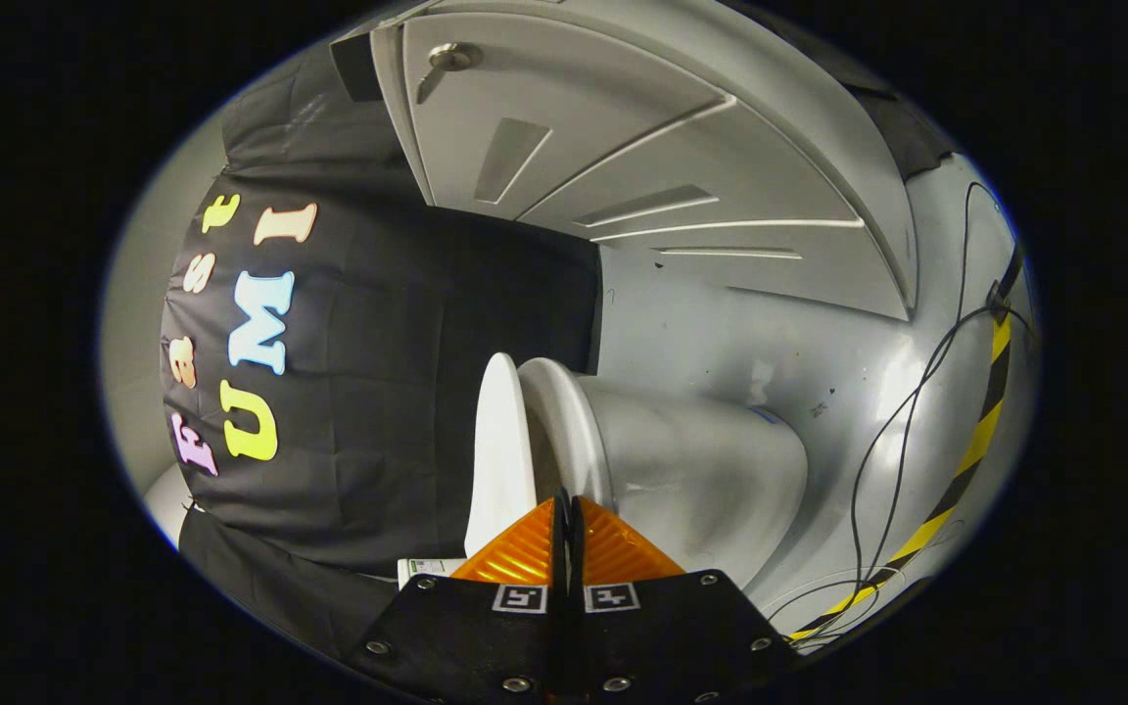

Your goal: Open the toilet lid.

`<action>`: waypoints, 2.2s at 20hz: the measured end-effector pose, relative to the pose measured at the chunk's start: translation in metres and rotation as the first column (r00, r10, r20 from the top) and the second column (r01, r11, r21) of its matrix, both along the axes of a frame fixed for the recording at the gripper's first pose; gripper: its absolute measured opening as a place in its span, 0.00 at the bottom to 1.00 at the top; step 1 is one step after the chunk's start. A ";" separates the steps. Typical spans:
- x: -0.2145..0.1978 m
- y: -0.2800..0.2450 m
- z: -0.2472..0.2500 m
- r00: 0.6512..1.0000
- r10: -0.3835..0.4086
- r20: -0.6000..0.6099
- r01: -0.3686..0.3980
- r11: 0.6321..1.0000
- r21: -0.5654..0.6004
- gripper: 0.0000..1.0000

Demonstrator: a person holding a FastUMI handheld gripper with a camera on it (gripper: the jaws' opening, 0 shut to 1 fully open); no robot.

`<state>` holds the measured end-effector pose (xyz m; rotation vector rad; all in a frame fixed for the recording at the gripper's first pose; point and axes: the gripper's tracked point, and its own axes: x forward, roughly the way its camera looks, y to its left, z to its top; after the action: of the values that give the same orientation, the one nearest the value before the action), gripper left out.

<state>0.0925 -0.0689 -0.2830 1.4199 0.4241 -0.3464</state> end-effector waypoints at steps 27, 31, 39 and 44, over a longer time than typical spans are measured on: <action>0.015 0.025 0.116 0.996 0.047 0.082 -0.039 0.994 -0.104 0.00; 0.019 0.034 0.137 0.996 0.044 0.083 -0.034 0.993 -0.113 0.00; 0.026 0.059 0.186 0.985 0.111 0.132 -0.083 0.976 -0.201 0.00; 0.028 0.074 0.207 0.979 0.153 0.135 -0.114 0.958 -0.262 0.00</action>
<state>0.1210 0.0047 -0.0763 1.1519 0.3345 -0.1715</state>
